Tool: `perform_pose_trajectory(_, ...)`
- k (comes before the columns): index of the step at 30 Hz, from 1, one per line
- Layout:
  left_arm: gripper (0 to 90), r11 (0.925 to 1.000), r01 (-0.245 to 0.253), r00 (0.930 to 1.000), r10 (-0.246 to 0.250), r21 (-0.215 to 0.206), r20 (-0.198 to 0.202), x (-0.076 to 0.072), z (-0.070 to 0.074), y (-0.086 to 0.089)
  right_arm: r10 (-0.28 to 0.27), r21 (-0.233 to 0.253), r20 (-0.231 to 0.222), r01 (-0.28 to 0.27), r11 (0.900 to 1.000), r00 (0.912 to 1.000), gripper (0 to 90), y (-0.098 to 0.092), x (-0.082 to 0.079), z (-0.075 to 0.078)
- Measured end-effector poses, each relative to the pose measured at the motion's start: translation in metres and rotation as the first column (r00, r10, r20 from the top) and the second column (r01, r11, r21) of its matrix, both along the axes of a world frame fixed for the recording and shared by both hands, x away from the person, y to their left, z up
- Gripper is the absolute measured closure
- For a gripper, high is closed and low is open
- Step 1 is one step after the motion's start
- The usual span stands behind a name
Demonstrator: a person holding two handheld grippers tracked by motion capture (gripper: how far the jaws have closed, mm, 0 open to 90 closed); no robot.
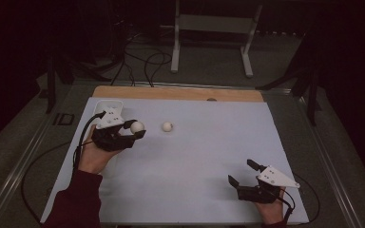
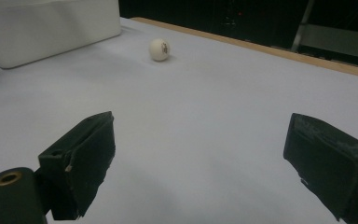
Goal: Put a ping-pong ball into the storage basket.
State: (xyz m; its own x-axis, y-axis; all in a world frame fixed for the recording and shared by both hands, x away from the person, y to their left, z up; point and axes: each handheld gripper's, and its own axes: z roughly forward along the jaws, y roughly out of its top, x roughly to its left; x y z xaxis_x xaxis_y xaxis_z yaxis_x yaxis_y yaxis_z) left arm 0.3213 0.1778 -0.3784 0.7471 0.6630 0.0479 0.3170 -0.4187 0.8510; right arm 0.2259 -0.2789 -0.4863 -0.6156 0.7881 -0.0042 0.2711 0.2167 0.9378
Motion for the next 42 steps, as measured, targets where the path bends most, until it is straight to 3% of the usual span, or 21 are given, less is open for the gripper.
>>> perform_pose_trajectory(42, 51.3, 0.9985, -0.055, 0.9985, 0.055, 0.000, 0.003, -0.003, 0.001, 0.028, 0.001, 0.000, -0.001, -0.001, 1.000, 1.0000, 8.6, 0.000, 0.000, 0.000)
